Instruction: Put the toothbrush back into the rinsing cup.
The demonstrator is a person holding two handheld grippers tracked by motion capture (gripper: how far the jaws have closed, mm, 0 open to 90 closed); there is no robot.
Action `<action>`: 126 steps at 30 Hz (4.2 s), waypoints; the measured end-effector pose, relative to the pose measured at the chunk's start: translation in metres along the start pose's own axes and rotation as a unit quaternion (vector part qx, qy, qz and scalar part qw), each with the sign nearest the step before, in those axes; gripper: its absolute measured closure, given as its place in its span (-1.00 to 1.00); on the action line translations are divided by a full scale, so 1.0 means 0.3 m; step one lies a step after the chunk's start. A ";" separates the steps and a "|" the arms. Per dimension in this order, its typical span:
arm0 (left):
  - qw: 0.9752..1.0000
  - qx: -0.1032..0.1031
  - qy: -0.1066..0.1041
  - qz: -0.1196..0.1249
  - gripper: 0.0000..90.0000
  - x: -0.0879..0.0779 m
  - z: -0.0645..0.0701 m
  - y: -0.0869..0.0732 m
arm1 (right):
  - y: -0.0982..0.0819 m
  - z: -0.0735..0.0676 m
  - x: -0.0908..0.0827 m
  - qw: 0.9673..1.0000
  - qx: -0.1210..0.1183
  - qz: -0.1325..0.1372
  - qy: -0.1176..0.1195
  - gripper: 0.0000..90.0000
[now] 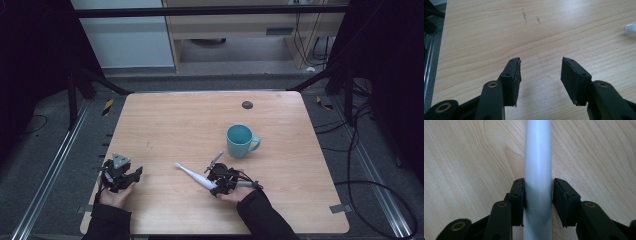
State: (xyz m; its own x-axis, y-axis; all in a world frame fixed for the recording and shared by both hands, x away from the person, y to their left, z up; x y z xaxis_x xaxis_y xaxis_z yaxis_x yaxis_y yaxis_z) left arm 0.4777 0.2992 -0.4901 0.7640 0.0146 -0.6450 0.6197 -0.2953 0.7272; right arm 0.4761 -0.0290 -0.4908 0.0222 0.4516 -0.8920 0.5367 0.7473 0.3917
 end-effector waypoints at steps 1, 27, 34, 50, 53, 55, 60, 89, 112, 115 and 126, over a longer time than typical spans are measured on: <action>1.000 0.000 0.000 -0.001 0.11 0.000 0.000 0.000 | 0.001 0.000 0.000 1.000 0.001 0.000 0.000 0.41; 1.000 -0.004 0.003 -0.004 0.15 -0.002 -0.006 -0.003 | 0.021 -0.039 -0.072 0.996 0.005 0.094 0.006 0.48; 1.000 -0.005 0.004 -0.002 0.15 -0.003 -0.006 -0.002 | 0.042 -0.041 -0.123 0.984 0.003 0.180 0.002 0.48; 1.000 -0.020 0.010 0.020 0.07 -0.014 -0.014 0.002 | 0.116 -0.022 -0.249 0.939 0.002 0.343 -0.009 0.48; 0.999 -0.027 0.009 0.022 0.05 -0.015 -0.019 0.003 | 0.125 -0.008 -0.268 0.933 0.001 0.360 -0.015 0.48; 0.999 -0.033 0.007 0.020 0.02 -0.015 -0.022 0.002 | 0.130 0.006 -0.287 0.928 0.002 0.373 -0.018 0.48; 0.999 -0.037 0.005 0.018 0.00 -0.015 -0.024 0.002 | 0.141 0.034 -0.334 0.915 0.010 0.403 -0.027 0.48; 0.999 -0.034 0.006 0.016 0.01 -0.013 -0.022 0.002 | 0.064 0.270 -0.427 0.864 0.080 0.475 -0.144 0.47; 0.999 -0.032 0.007 0.017 0.01 -0.015 -0.022 0.001 | 0.033 0.353 -0.351 0.860 0.111 0.466 -0.175 0.47; 0.999 -0.032 0.007 0.017 0.02 -0.013 -0.021 0.001 | 0.022 0.358 -0.337 0.866 0.117 0.455 -0.172 0.47; 0.999 -0.030 0.007 0.017 0.02 -0.014 -0.019 0.002 | 0.022 0.370 -0.309 0.871 0.114 0.442 -0.180 0.47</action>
State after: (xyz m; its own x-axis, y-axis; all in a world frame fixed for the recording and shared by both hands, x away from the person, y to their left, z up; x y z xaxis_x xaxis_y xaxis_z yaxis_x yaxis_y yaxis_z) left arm 0.4758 0.3044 -0.4856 0.7869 0.0193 -0.6168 0.6028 -0.2379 0.7616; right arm 0.5712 -0.1202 -0.4306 0.7533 0.5888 -0.2929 0.3282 0.0494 0.9433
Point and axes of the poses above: each handheld gripper's, and its own axes: x roughly forward along the jaws, y roughly out of its top, z roughly to its right, the point moved 2 cm from there along x, roughly forward along the jaws, and after that the axes turned 11 degrees about y, right-handed, at the moved point
